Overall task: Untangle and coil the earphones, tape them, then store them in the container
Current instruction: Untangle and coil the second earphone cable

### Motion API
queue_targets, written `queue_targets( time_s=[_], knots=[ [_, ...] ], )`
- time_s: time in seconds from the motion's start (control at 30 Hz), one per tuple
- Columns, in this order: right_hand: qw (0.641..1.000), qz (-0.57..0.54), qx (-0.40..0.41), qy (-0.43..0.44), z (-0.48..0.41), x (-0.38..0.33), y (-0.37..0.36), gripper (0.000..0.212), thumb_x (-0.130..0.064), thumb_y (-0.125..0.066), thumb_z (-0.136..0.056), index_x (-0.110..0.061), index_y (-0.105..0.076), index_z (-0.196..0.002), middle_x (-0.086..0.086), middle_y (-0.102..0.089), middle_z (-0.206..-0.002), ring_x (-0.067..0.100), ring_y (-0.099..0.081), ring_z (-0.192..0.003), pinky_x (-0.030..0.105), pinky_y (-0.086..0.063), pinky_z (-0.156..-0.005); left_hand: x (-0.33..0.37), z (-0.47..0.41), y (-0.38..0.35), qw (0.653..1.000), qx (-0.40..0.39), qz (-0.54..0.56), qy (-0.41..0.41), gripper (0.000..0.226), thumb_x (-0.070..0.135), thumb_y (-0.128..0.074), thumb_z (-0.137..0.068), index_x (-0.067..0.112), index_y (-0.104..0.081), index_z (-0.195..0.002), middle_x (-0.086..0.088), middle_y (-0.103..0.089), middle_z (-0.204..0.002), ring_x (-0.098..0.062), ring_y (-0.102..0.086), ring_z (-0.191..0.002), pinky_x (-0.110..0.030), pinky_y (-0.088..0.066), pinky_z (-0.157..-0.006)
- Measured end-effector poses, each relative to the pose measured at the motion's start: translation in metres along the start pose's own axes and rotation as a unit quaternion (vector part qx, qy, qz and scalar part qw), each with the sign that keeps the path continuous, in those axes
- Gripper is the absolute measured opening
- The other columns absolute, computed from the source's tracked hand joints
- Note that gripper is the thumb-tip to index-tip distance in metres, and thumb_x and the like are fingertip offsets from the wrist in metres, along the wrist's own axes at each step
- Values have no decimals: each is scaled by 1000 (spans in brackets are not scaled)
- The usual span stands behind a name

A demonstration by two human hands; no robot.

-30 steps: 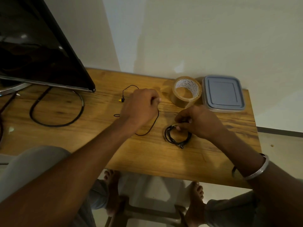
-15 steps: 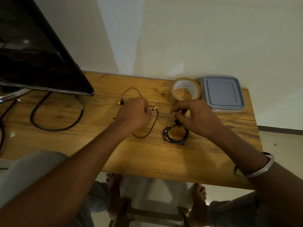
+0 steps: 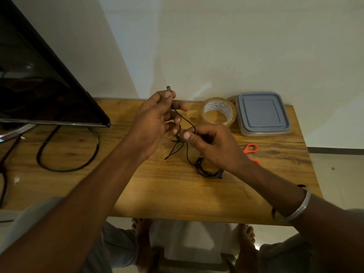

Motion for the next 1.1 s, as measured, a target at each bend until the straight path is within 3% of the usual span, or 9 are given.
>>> queue_targets(
  time_s=[0.13, 0.27, 0.33, 0.4, 0.53, 0.63, 0.73, 0.83, 1.1],
  knots=[
    [997, 39, -60, -20, -6, -3, 1, 40, -27, -73, -91, -19, -66, -129, -6, -72, -94, 9, -61, -62, 27, -52, -60, -2, 0, 10, 997, 47, -64, -12, 11, 19, -53, -101, 15, -61, -97, 2, -58, -70, -11, -51, -62, -29, -44, -54],
    [998, 68, 15, -13, -8, -8, 18, 45, -20, -68, -94, -17, -57, -137, -14, -66, -89, 5, -55, -53, 18, -47, -53, 18, -1, 22, 963, 100, -224, -115, 8, 20, -63, -97, 17, -68, -93, -9, -55, -65, -10, -48, -58, -27, -46, -55],
    [997, 57, 42, 3, -10, -13, 25, 49, -21, -68, -94, -17, -52, -140, -11, -66, -98, 6, -59, -56, 16, -47, -54, 23, 1, 12, 930, 69, -322, -162, 7, 21, -66, -95, 16, -71, -94, -21, -62, -72, -15, -51, -60, -27, -43, -57],
    [997, 70, 16, -7, -12, -8, 22, 58, -27, -71, -92, -21, -46, -145, -8, -64, -111, 7, -64, -66, 16, -51, -59, 22, 4, -1, 917, 34, -355, -180, 8, 18, -65, -95, 15, -72, -93, -9, -66, -69, -10, -54, -58, -27, -45, -56],
    [979, 169, -115, -21, 0, 11, -11, 68, -35, -71, -91, -29, -38, -151, -11, -59, -110, -7, -58, -76, 18, -46, -67, 15, 1, -3, 994, -8, -72, -82, 17, 19, -50, -103, 15, -64, -94, 3, -49, -63, -9, -34, -47, -27, -40, -48],
    [982, 155, -102, -23, 3, 16, -17, 65, -33, -70, -92, -28, -39, -149, -12, -65, -89, 2, -60, -68, 32, -54, -63, 16, 1, -6, 996, -54, 66, -15, 23, 29, -41, -105, 16, -58, -96, 5, -32, -58, -6, -26, -45, -22, -31, -43],
    [992, 121, -25, 12, -3, -2, -5, 54, -29, -70, -94, -22, -48, -143, -14, -63, -84, 9, -63, -61, 20, -49, -56, 25, 5, -1, 976, -24, -198, -86, 21, 24, -52, -102, 16, -67, -90, 5, -42, -55, -7, -31, -42, -20, -29, -42],
    [995, 71, 59, 44, -8, -20, 13, 55, -22, -71, -93, -23, -46, -142, -11, -63, -98, 12, -65, -63, 11, -44, -56, 27, 6, -2, 860, 7, -478, -181, 16, 26, -65, -95, 15, -74, -87, 2, -67, -65, -11, -58, -55, -28, -43, -51],
    [971, 188, 86, 118, -8, -32, 21, 17, -23, -72, -93, -19, -76, -109, -7, -66, -91, 4, -59, -67, 14, -44, -62, 11, 3, -4, 869, -48, -465, -161, 13, 25, -67, -93, 17, -76, -87, 5, -74, -75, -15, -68, -69, -38, -53, -62]
  ],
)
Point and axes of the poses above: each hand's wrist, its own z-axis away from the middle knuckle, its own y-axis out of the back of the hand, x = y × z, the point moved 9 cm from there along -z, towards the middle knuckle
